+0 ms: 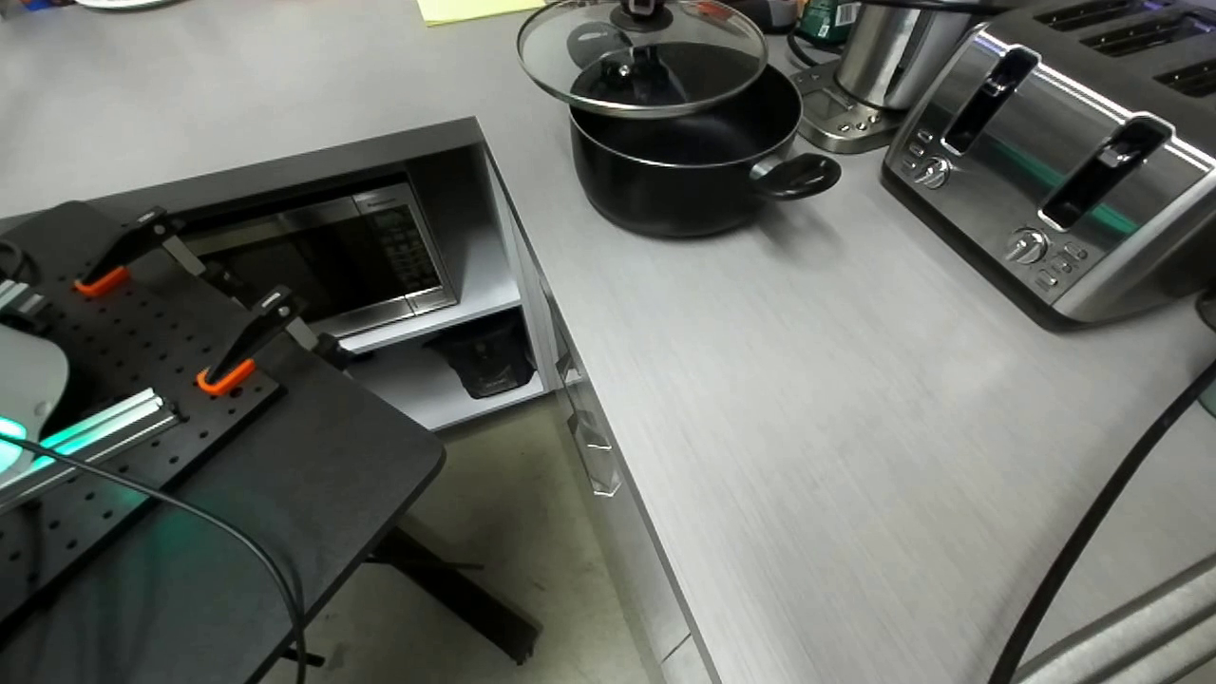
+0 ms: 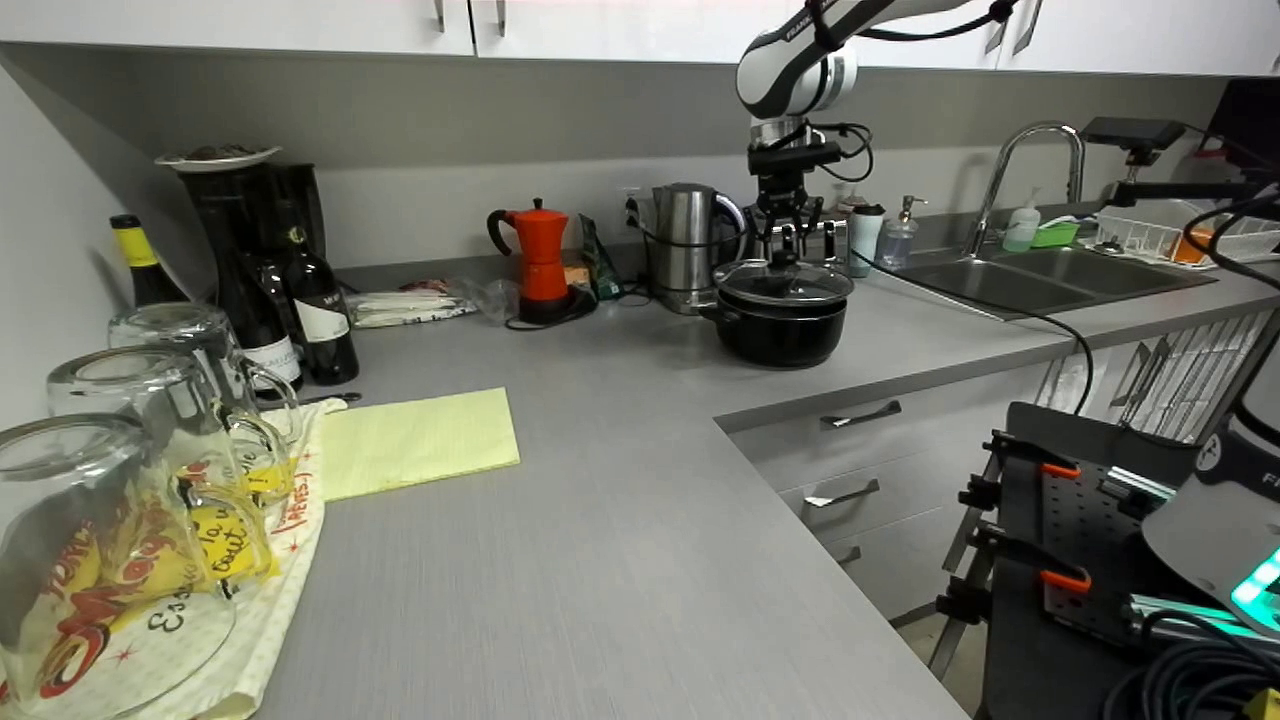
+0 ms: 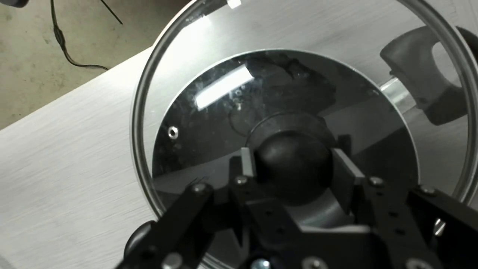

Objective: Put the glass lid on the black pot.

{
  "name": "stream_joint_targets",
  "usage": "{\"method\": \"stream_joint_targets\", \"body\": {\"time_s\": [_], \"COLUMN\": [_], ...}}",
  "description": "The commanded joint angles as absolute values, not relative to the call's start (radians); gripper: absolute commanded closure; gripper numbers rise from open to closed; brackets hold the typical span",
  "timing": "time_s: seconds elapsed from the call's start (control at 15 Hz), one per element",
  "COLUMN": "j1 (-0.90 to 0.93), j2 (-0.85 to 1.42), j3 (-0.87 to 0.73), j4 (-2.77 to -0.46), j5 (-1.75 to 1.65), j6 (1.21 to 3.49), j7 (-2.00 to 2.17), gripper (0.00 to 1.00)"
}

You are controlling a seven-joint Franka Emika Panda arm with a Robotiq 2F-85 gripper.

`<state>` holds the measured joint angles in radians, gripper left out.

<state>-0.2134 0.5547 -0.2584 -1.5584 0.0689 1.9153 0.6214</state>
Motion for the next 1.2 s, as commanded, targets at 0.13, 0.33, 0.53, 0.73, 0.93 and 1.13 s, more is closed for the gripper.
{"method": "stream_joint_targets", "body": {"time_s": [0.13, 0.33, 0.53, 0.73, 0.93, 1.13], "j1": [-0.228, -0.234, -0.245, -0.257, -0.269, -0.274], "j2": [0.616, 0.637, 0.655, 0.666, 0.678, 0.682], "j3": [-0.276, -0.276, -0.275, -0.275, -0.274, -0.274], "j4": [-1.452, -1.431, -1.414, -1.408, -1.4, -1.397], "j5": [0.084, 0.083, 0.089, 0.095, 0.103, 0.108], "j6": [1.874, 1.873, 1.872, 1.874, 1.874, 1.873], "j7": [0.719, 0.75, 0.77, 0.786, 0.787, 0.788], "gripper": [0.75, 0.75, 0.75, 0.75, 0.75, 0.75]}}
